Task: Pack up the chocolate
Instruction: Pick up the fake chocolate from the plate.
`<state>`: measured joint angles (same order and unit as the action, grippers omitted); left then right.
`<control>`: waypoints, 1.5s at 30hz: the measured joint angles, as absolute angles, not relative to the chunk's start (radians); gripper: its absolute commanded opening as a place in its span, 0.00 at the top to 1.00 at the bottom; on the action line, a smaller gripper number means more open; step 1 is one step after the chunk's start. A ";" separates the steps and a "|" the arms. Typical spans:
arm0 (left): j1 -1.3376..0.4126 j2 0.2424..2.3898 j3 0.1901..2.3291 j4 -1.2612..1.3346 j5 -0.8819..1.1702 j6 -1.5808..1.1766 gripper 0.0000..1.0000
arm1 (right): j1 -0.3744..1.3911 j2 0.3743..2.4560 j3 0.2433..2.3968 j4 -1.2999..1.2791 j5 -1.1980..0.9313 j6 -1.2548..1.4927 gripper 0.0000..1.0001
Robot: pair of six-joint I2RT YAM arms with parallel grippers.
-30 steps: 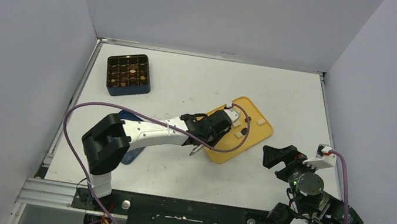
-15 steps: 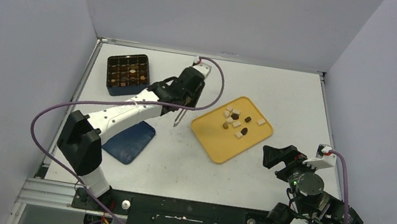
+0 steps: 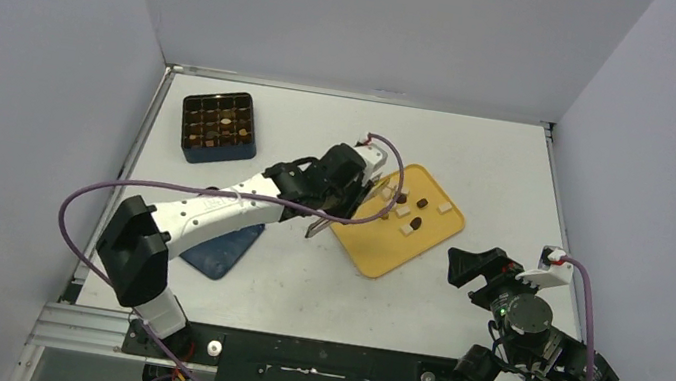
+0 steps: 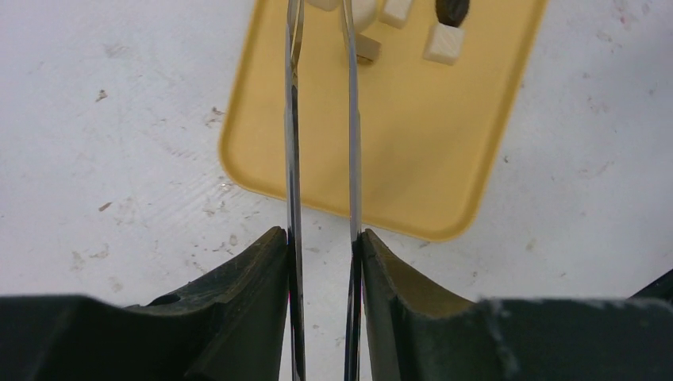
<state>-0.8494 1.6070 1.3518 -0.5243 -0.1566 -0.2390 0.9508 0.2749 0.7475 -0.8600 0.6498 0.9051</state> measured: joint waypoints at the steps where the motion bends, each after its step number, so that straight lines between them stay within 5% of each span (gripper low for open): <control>1: -0.870 1.613 1.352 -0.525 -0.160 -0.232 0.65 | 0.951 0.275 0.748 -0.860 0.650 0.905 0.00; 25: -0.986 1.787 1.359 -0.493 -0.233 -0.173 0.59 | 0.951 0.275 0.748 -0.860 0.650 0.905 0.00; 45: -0.985 1.810 1.359 -0.509 -0.273 -0.174 0.73 | 0.951 0.275 0.748 -0.860 0.650 0.905 0.00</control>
<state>-0.9852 1.8095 1.3594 -0.5095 -0.2733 -0.1738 0.9508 0.2749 0.7475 -0.8604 0.6502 0.9054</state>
